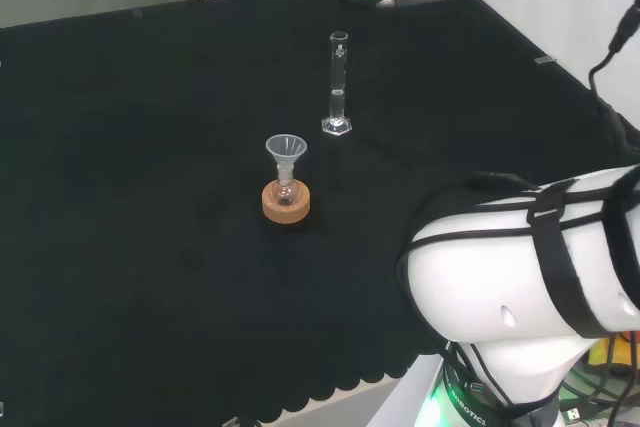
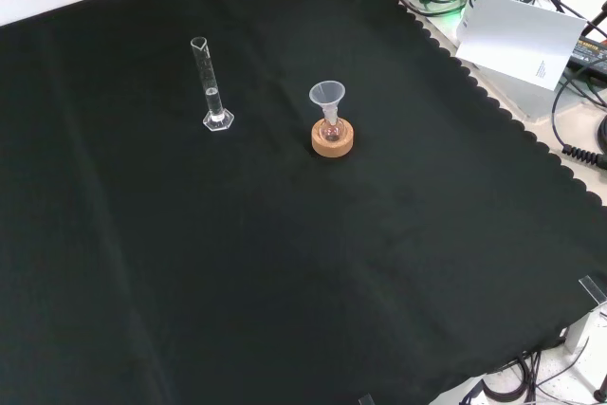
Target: Pick up the graduated cylinder.
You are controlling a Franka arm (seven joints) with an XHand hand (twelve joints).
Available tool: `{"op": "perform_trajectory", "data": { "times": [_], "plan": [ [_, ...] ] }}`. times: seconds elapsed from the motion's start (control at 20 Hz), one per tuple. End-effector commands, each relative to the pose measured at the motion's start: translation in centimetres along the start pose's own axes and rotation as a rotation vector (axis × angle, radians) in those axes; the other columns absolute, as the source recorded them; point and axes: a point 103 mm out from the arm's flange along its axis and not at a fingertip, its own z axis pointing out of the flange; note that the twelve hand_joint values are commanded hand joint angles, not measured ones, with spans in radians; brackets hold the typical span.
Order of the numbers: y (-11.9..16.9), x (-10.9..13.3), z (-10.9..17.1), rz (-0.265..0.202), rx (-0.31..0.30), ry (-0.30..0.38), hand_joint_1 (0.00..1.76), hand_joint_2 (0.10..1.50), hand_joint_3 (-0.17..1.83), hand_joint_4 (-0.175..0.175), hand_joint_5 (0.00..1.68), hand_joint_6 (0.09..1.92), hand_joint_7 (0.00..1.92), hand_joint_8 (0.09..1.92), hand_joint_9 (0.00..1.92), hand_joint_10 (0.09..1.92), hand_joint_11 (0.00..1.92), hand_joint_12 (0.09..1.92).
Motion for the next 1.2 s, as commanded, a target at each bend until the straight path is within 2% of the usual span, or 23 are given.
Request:
{"op": "perform_trajectory", "data": {
  "times": [0.05, 0.45, 0.7, 0.9, 1.2],
  "plan": [
    [2.9, -0.8, 3.7, 0.016, 0.003, 0.009, 0.12, 1.24, 0.3, -0.023, 0.25, 0.09, 0.04, 0.48, 0.2, 0.65, 0.1, 1.37],
    [8.9, -4.8, 6.6, -0.005, -0.011, 0.08, 0.24, 1.2, 0.27, -0.031, 0.28, 0.09, 0.09, 0.52, 0.26, 0.66, 0.14, 1.37],
    [12.0, -7.3, 9.2, 0.004, -0.001, 0.133, 0.3, 1.17, 0.27, -0.033, 0.3, 0.09, 0.11, 0.55, 0.28, 0.66, 0.16, 1.37],
    [13.7, -8.0, 10.7, -0.01, -0.012, 0.177, 0.35, 1.15, 0.26, -0.034, 0.3, 0.09, 0.11, 0.56, 0.29, 0.66, 0.17, 1.37],
    [15.9, -9.0, 13.4, 0.002, -0.006, 0.212, 0.42, 1.11, 0.26, -0.036, 0.31, 0.09, 0.13, 0.58, 0.31, 0.66, 0.19, 1.36]
  ]
}}
